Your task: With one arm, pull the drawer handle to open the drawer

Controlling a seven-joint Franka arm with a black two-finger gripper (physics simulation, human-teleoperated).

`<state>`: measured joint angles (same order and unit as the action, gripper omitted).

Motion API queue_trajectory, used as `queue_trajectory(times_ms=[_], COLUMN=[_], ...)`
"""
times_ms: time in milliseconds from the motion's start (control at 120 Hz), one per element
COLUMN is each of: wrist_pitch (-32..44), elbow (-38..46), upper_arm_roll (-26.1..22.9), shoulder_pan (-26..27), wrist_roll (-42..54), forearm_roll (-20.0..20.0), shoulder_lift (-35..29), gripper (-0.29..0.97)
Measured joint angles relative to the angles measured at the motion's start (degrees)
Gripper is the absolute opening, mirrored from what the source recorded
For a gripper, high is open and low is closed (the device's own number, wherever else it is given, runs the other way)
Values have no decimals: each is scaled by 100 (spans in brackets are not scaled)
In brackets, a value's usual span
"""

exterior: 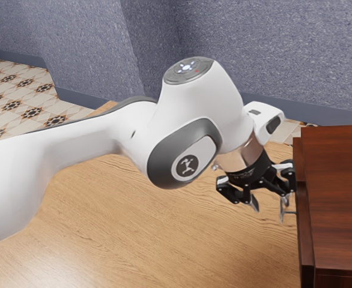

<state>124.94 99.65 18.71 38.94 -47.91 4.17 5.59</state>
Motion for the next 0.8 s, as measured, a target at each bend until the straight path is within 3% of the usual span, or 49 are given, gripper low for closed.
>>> queue_trajectory(times_ms=[800], wrist_pitch=[6], elbow=[489], upper_arm_roll=[9], shoulder_pan=[-31], wrist_roll=[-43], forearm_roll=[-127], shoulder_lift=[-409], gripper=[33])
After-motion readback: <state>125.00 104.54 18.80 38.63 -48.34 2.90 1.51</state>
